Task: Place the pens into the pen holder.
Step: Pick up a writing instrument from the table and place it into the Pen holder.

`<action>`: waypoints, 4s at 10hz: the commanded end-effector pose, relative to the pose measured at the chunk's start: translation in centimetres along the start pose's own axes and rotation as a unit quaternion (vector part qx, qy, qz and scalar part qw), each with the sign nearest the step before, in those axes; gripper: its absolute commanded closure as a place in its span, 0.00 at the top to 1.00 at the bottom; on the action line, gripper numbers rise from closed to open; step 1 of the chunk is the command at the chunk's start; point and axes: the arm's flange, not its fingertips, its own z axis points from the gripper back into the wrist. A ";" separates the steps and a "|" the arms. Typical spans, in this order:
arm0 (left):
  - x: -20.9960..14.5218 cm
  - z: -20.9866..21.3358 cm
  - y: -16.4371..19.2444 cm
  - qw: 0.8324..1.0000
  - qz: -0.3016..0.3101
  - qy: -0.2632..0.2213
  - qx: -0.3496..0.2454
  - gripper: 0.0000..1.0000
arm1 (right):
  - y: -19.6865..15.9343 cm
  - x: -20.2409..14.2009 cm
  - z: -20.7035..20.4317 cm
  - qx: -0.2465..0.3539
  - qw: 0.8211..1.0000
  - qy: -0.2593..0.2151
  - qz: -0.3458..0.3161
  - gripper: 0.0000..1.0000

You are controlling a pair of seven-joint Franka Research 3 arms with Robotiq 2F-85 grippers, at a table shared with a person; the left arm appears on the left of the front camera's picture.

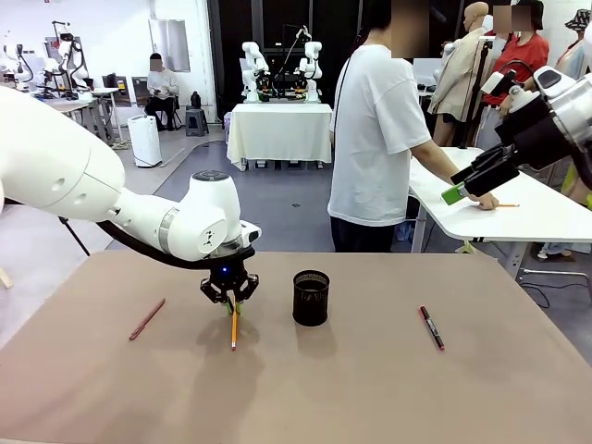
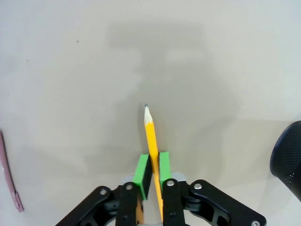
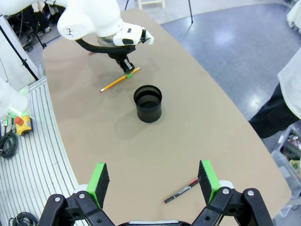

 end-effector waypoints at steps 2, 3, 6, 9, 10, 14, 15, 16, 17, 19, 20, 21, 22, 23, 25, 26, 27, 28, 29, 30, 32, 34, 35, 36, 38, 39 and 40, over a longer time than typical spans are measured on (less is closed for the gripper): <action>-0.6 -0.3 -0.2 1.000 0.005 0.010 0.028 0.00 | -0.1 0.1 0.0 0.005 1.000 -0.009 0.003 1.00; -0.9 0.2 -0.1 1.000 0.004 0.010 0.018 0.00 | -0.1 0.1 0.0 0.005 1.000 -0.009 0.003 1.00; -1.8 4.8 1.6 0.987 -0.028 0.040 -0.151 0.00 | -0.1 0.1 0.0 0.005 1.000 -0.009 0.003 1.00; -3.1 10.2 4.2 0.949 -0.118 0.016 -0.291 0.00 | -0.1 0.1 0.0 0.005 1.000 -0.009 0.003 1.00; -3.3 11.6 5.1 0.928 -0.164 -0.018 -0.335 0.00 | -0.1 0.1 0.0 0.005 1.000 -0.009 0.003 1.00; -6.0 14.8 4.5 0.815 -0.353 -0.214 -0.406 0.00 | -0.1 0.1 0.0 0.005 1.000 -0.009 0.003 1.00; -6.5 15.7 4.5 0.774 -0.370 -0.294 -0.422 0.00 | -0.1 0.1 0.0 0.005 1.000 -0.009 0.003 1.00; -7.4 16.7 4.8 0.737 -0.406 -0.328 -0.430 0.00 | -0.1 0.1 0.0 0.005 1.000 -0.009 0.003 1.00; -7.9 17.5 4.6 0.708 -0.406 -0.382 -0.434 0.00 | -0.1 0.1 0.0 0.005 1.000 -0.009 0.003 1.00; -7.5 17.8 4.1 0.718 -0.373 -0.396 -0.435 0.00 | -0.1 0.1 0.0 0.005 1.000 -0.009 0.003 1.00; -6.7 19.8 3.4 0.732 -0.392 -0.383 -0.405 0.00 | -0.1 0.1 0.0 0.005 1.000 -0.009 0.003 1.00; -6.7 19.8 3.4 0.732 -0.392 -0.383 -0.405 0.00 | -0.1 0.1 0.0 0.005 1.000 -0.009 0.003 1.00; -6.7 19.8 3.4 0.732 -0.392 -0.383 -0.405 0.00 | -0.1 0.1 0.0 0.005 1.000 -0.009 0.003 1.00; -7.1 19.4 3.5 0.722 -0.389 -0.398 -0.411 0.00 | -0.1 0.1 0.0 0.005 1.000 -0.009 0.003 1.00; -5.9 16.2 2.0 0.668 -0.419 -0.454 -0.414 0.00 | -0.1 0.1 0.0 0.005 1.000 -0.009 0.003 1.00; -5.0 14.8 1.5 0.645 -0.430 -0.466 -0.427 0.00 | -0.1 0.1 0.0 0.005 1.000 -0.009 0.003 1.00; -4.9 14.7 1.4 0.627 -0.430 -0.484 -0.433 0.00 | -0.1 0.1 0.0 0.005 1.000 -0.009 0.003 1.00; -5.3 15.0 1.7 0.602 -0.426 -0.510 -0.442 0.00 | -0.1 0.1 0.0 0.005 1.000 -0.009 0.003 1.00; -5.2 15.0 2.1 0.599 -0.419 -0.510 -0.453 0.00 | -0.1 0.1 0.0 0.005 1.000 -0.009 0.003 1.00; -5.0 14.7 2.5 0.611 -0.413 -0.500 -0.454 0.00 | -0.1 0.1 0.0 0.005 1.000 -0.009 0.003 1.00; -5.1 15.1 4.3 0.626 -0.412 -0.477 -0.459 0.00 | -0.1 0.1 0.0 0.005 1.000 -0.009 0.003 1.00; -5.8 16.7 6.8 0.623 -0.425 -0.479 -0.449 0.00 | -0.1 0.1 0.0 0.005 1.000 -0.009 0.003 1.00; -6.4 18.9 9.3 0.627 -0.418 -0.492 -0.436 0.00 | -0.1 0.1 0.0 0.005 1.000 -0.009 0.003 1.00; -7.1 20.2 10.7 0.632 -0.411 -0.497 -0.430 0.00 | -0.1 0.1 0.0 0.005 1.000 -0.009 0.003 1.00; -8.1 22.1 13.6 0.642 -0.409 -0.497 -0.417 0.00 | -0.1 0.1 0.0 0.005 1.000 -0.009 0.003 1.00; -8.5 23.2 15.0 0.646 -0.400 -0.508 -0.405 0.00 | -0.1 0.1 0.0 0.005 1.000 -0.009 0.003 1.00; -8.8 24.4 16.6 0.643 -0.393 -0.520 -0.402 0.00 | -0.1 0.1 0.0 0.005 1.000 -0.009 0.003 1.00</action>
